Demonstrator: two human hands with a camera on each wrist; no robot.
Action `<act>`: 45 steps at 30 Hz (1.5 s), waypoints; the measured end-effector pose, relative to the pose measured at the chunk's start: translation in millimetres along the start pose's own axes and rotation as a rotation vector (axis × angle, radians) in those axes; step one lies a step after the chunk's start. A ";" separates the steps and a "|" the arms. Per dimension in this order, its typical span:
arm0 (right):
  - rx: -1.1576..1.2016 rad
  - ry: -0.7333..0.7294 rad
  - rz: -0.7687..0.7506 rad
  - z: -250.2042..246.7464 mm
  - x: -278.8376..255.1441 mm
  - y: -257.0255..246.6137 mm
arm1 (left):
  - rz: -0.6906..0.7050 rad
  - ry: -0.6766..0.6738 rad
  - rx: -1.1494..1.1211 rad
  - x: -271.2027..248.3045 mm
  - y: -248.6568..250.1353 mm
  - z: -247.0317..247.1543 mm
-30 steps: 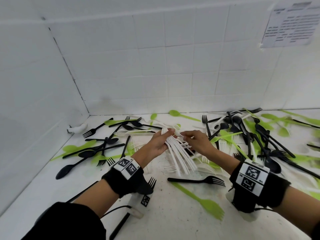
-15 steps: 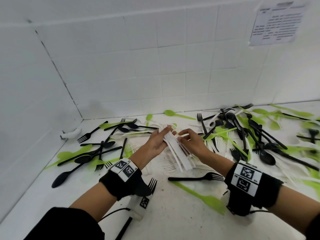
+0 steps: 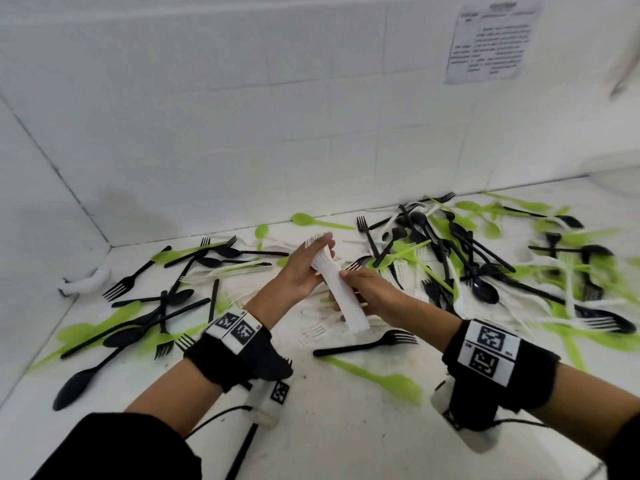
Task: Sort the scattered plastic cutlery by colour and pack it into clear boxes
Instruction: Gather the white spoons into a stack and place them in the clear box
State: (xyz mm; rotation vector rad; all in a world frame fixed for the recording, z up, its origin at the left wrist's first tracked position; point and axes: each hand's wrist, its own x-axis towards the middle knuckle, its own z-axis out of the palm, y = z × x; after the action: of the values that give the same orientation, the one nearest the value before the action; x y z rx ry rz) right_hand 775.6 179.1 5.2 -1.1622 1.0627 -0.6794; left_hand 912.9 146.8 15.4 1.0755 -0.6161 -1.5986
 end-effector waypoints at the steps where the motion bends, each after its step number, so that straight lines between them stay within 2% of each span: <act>1: 0.001 0.023 -0.010 -2.5 -2.1 -1.0 | -0.013 -0.002 0.076 0.2 -1.2 -2.0; 5: -0.083 0.120 -0.039 -19.0 -11.0 3.5 | -0.075 0.033 0.233 -2.9 -4.4 -10.6; 11: -0.268 0.236 -0.111 -32.6 -16.9 16.4 | 0.041 -0.038 0.444 -9.6 -8.9 -18.6; 19: -0.418 0.336 -0.161 -51.9 -31.5 14.5 | 0.064 -0.134 0.382 -5.1 -17.0 -4.8; 22: -0.460 0.401 -0.167 -67.9 -44.5 13.3 | 0.073 -0.194 0.370 -0.8 -25.1 15.0; 37: -0.437 0.822 -0.186 -204.9 -167.5 44.9 | -0.041 -0.529 0.461 2.5 -113.6 199.9; 45: -0.413 0.903 -0.158 -313.5 -235.0 60.0 | -0.054 -0.605 0.467 1.1 -181.8 321.5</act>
State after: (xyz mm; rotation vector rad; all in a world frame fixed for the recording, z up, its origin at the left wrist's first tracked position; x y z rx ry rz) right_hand 392.2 279.6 9.0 -1.3217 1.9481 -1.2028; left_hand 543.7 158.3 13.3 0.9255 -1.4283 -1.8872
